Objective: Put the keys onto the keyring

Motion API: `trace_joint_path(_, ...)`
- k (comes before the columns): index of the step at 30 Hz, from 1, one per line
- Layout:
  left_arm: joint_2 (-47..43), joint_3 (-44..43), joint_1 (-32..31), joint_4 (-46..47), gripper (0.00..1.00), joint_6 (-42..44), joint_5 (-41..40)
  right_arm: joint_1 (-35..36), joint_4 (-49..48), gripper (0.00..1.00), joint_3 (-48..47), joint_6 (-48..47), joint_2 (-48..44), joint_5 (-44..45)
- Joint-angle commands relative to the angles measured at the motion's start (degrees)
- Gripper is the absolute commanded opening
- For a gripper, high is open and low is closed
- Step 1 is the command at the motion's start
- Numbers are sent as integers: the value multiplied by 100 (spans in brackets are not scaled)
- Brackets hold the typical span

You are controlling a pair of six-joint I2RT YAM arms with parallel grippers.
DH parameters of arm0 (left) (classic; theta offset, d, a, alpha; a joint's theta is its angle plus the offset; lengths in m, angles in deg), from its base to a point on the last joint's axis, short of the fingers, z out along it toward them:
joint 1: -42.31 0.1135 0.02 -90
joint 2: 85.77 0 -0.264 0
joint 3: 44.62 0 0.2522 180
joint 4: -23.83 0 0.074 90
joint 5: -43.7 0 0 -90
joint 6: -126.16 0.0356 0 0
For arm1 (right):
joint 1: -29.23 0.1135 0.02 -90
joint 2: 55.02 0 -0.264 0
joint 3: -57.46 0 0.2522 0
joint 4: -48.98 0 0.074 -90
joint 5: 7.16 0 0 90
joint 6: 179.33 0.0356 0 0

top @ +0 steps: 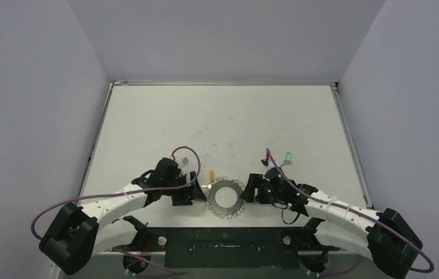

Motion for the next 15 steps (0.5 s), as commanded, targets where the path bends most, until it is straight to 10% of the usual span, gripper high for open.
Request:
trace_joint_path(1,392,-56,31,655,70,-79,268,-2,-745,66,63,284,210,-316)
trace_joint_path(15,564,-170,82,700,51,-83,-57,317,-157,51,-811,-389,970,-18)
